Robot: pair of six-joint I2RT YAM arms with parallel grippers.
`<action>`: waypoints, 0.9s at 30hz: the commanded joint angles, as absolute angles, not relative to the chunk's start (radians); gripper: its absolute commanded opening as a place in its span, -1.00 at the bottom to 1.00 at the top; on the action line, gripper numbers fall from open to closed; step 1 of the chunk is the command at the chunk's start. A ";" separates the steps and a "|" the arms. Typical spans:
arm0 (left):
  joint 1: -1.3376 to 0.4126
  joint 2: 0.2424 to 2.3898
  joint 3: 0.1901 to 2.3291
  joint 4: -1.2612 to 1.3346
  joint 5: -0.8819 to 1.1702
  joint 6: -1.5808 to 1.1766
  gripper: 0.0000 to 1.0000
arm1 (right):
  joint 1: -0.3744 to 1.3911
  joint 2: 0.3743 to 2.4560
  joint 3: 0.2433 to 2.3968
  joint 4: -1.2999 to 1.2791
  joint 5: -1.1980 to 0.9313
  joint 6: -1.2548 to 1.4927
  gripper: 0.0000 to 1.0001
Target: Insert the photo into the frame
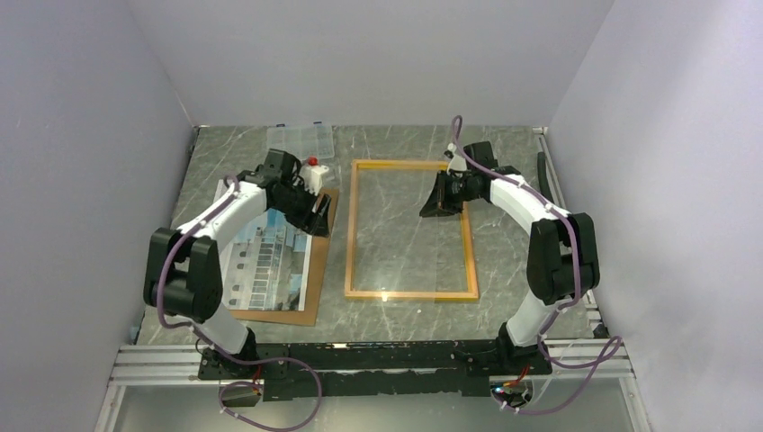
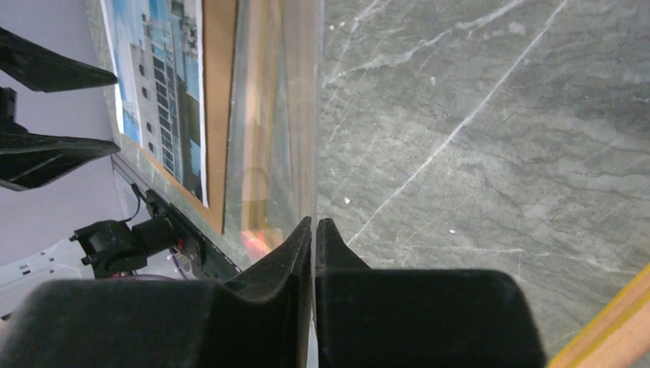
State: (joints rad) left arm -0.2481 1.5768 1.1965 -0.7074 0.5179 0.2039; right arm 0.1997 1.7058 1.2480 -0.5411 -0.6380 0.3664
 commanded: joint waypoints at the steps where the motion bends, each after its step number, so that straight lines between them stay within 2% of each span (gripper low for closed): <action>1: -0.277 1.631 1.147 -0.581 0.474 0.319 0.36 | 0.198 1.684 1.137 -0.407 -0.637 0.427 -0.71; 5: -0.282 1.672 1.133 -0.549 0.460 0.344 0.29 | 0.197 1.645 1.019 -0.291 -0.623 0.497 -0.47; 6: -0.284 1.678 1.126 -0.540 0.463 0.345 0.28 | 0.198 1.636 0.984 -0.267 -0.615 0.517 -0.32; 8: -0.298 1.687 1.111 -0.518 0.463 0.349 0.26 | 0.195 1.627 0.931 -0.211 -0.620 0.557 -0.15; 12: -0.326 1.707 1.084 -0.473 0.446 0.354 0.22 | 0.184 1.614 0.814 -0.089 -0.655 0.642 0.10; 21: -0.330 1.727 1.056 -0.470 0.475 0.322 0.14 | 0.173 1.597 0.623 0.104 -0.697 0.767 0.26; 23: -0.330 1.722 1.049 -0.471 0.480 0.312 0.13 | 0.173 1.587 0.595 0.139 -0.708 0.796 0.25; 27: -0.331 1.715 1.039 -0.473 0.486 0.298 0.11 | 0.173 1.605 0.524 0.277 -0.774 0.888 0.11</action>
State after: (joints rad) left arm -0.3290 1.7332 1.0512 -0.4915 0.4549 0.3161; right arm 0.1772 1.6096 0.5846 0.1093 -0.7158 0.7879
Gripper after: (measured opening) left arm 0.558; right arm 0.580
